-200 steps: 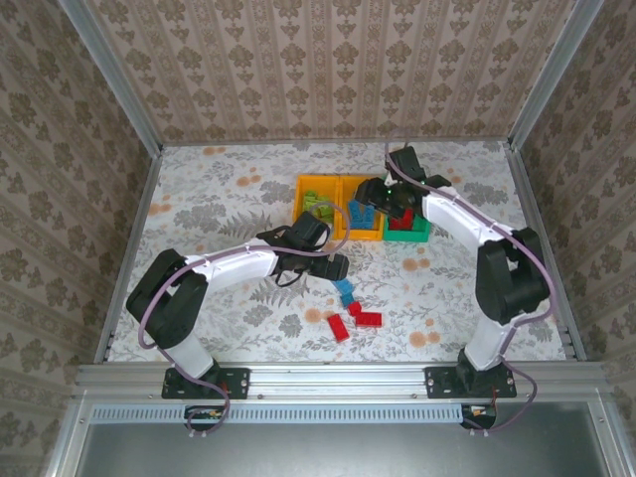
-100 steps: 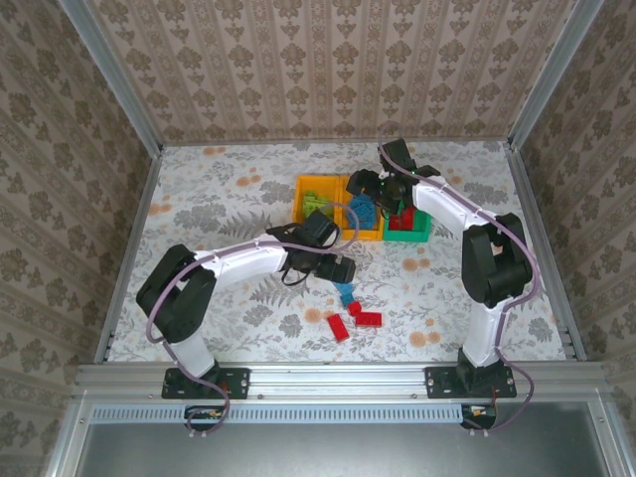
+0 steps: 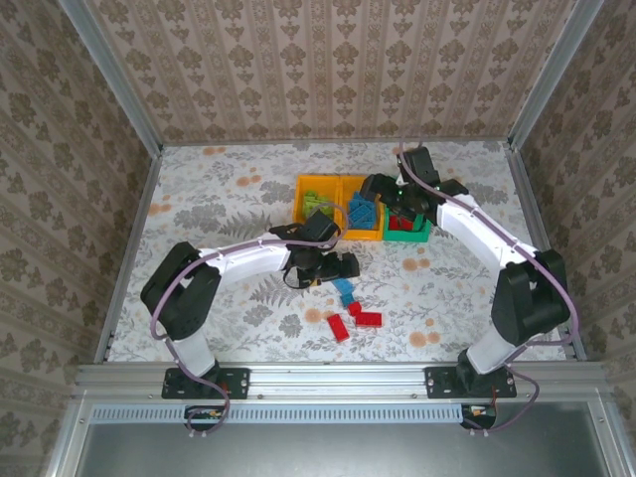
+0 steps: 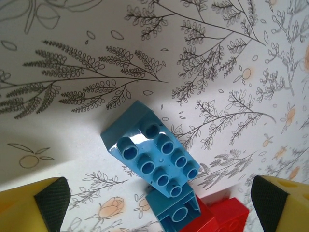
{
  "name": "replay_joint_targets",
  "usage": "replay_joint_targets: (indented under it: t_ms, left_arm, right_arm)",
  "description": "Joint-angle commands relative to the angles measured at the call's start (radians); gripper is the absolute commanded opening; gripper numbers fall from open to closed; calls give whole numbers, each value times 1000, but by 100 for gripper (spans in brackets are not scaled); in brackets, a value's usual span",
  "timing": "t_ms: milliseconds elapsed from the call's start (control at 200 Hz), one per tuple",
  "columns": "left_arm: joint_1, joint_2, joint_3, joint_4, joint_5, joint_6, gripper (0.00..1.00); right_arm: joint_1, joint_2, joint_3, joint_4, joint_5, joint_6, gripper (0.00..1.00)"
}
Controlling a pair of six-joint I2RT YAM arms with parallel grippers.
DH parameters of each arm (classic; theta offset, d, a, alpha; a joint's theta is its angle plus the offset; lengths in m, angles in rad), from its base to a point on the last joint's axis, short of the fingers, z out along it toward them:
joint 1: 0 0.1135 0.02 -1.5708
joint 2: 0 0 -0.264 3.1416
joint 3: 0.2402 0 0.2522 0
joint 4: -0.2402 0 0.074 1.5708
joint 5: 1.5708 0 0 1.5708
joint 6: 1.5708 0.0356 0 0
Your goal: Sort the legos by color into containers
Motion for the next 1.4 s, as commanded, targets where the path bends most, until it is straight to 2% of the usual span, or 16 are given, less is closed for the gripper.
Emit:
replay_joint_targets:
  t_ms: [0, 260, 520, 670, 835, 1135, 1395]
  left_arm:
    - [-10, 30, 10, 1, 14, -176, 100]
    - [-13, 101, 141, -164, -54, -336, 100]
    - [-12, 255, 304, -342, -25, -429, 100]
    - [-21, 304, 317, -411, -12, -460, 84]
    - [-24, 314, 302, -404, -32, -484, 73]
    - [-18, 364, 349, -436, -63, -476, 48]
    - [9, 340, 354, -408, -112, -479, 37]
  right_arm:
    - [-17, -60, -68, -10, 44, -21, 92]
    - [-95, -187, -255, 51, 20, -11, 94]
    - [-193, -320, -428, 101, -19, -6, 96]
    - [-267, -392, -505, 96, -47, -21, 96]
    - [-337, -464, -571, 110, -77, -24, 97]
    - [-378, -507, -626, 93, -90, -48, 97]
    - [-377, -546, -664, 66, -88, -94, 96]
